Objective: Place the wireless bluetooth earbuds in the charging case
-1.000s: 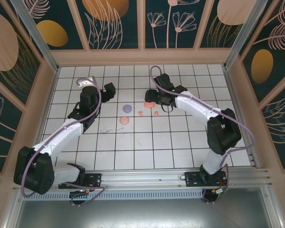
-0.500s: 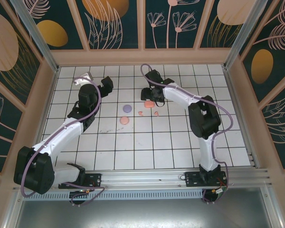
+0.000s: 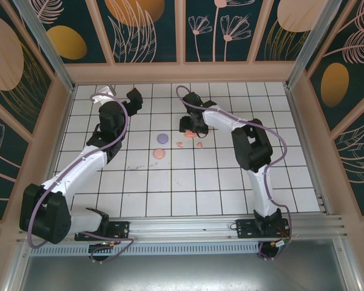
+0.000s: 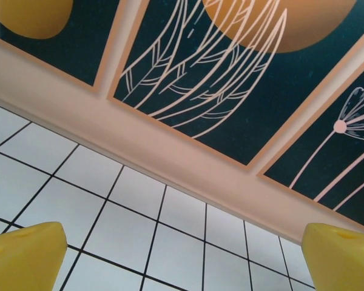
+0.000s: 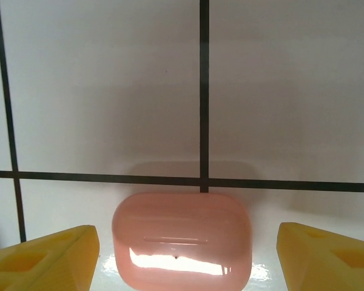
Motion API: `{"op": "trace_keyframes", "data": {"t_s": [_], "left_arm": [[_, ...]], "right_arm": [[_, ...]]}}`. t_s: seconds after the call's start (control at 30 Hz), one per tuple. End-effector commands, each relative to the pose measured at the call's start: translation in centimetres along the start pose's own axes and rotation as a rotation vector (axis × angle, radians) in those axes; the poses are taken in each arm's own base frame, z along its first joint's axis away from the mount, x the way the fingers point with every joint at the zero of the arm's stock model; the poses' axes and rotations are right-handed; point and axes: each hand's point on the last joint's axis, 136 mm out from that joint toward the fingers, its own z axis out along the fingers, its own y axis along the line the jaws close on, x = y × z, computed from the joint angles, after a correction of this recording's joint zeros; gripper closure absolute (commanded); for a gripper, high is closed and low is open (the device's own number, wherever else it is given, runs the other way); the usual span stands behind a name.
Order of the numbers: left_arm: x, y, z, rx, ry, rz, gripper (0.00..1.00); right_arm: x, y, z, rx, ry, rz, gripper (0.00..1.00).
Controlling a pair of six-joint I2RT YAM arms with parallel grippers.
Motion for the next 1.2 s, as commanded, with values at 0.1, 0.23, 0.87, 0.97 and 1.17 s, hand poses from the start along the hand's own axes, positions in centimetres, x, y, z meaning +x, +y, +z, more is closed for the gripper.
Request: {"op": "trace_keyframes", "data": {"t_s": [0.1, 0.23, 0.87, 0.97, 1.17], "left_arm": [[0.0, 0.7, 0.3, -0.041, -0.006, -0.024, 0.01], [0.3, 0.8, 0.5, -0.042, 0.000, -0.024, 0.01], [2.0, 2.2, 1.3, -0.142, 0.068, -0.041, 0.01], [2.2, 1.7, 1.2, -0.098, 0.077, -0.029, 0.02], [2.7, -0.7, 0.9, 0.060, 0.098, 0.002, 0.03]], "right_arm": [[-0.1, 0.4, 0.7, 0.016, 0.022, -0.036, 0.23], [0.1, 0.1, 1.5, 0.040, 0.033, -0.034, 0.25], [1.8, 1.0, 2.8, 0.048, 0.059, -0.058, 0.54], [1.7, 1.3, 2.4, 0.032, 0.047, -0.050, 0.59], [1.1, 1.5, 1.4, 0.013, 0.014, -0.036, 0.65]]}}
